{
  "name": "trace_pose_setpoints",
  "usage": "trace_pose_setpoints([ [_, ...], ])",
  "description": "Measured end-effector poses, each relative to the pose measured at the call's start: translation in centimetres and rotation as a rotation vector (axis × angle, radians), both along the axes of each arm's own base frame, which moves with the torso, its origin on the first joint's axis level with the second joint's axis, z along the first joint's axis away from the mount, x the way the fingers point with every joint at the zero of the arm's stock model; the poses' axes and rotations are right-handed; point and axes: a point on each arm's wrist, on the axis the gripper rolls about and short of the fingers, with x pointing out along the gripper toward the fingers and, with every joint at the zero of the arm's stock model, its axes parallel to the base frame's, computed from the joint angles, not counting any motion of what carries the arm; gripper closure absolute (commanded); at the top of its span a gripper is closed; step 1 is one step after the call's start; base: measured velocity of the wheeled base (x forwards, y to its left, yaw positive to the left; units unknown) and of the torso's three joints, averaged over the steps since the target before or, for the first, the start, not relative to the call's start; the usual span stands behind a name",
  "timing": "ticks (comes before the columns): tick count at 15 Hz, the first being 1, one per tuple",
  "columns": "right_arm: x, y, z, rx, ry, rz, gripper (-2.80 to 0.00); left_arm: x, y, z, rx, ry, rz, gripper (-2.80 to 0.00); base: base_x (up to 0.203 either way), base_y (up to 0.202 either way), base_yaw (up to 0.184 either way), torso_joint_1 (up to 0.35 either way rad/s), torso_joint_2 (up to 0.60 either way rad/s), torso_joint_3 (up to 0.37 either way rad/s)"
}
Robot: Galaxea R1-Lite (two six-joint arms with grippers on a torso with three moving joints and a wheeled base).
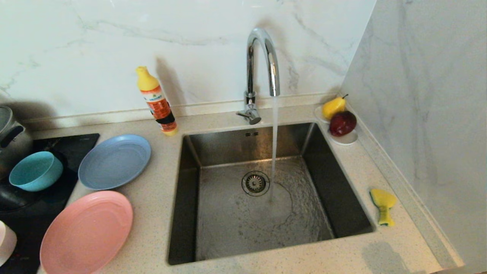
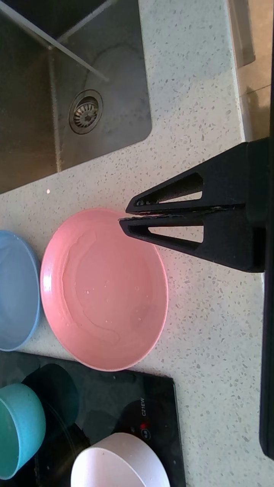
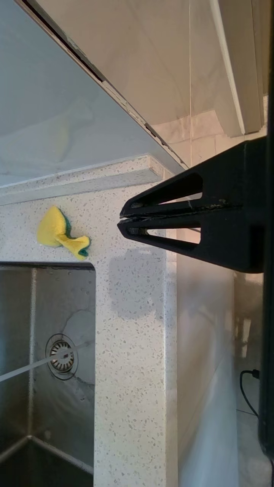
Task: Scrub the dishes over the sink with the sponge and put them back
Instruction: Turn off the faucet
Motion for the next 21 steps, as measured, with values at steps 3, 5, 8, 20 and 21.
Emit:
trace_pose_setpoints([
  [3,0.0,0.0,0.0,0.0,-0.003,0.0,0.0,0.0,0.0,0.0,0.0,0.0,0.0,0.0,0.0,0.0,0.0,0.0,0.0,0.0],
  [5,0.0,0.0,0.0,0.0,-0.003,0.001,0.0,0.0,0.0,0.0,0.008,0.0,0.001,0.0,0.0,0.0,0.0,0.0,0.0,0.0],
  [8,0.0,0.0,0.0,0.0,-0.003,0.001,0.0,0.0,0.0,0.0,0.01,0.0,0.005,0.0,0.0,0.0,0.0,0.0,0.0,0.0],
  [20,0.0,0.0,0.0,0.01,-0.002,0.001,0.0,1.9,-0.6,16.2,-0.062,-0.019,-0.272,0.0,0.0,0.0,0.0,0.0,0.0,0.0],
  [21,0.0,0.0,0.0,0.01,-0.002,0.0,0.0,4.3,-0.7,18.1,-0.09,0.023,-0.306,0.0,0.0,0.0,0.0,0.0,0.0,0.0],
])
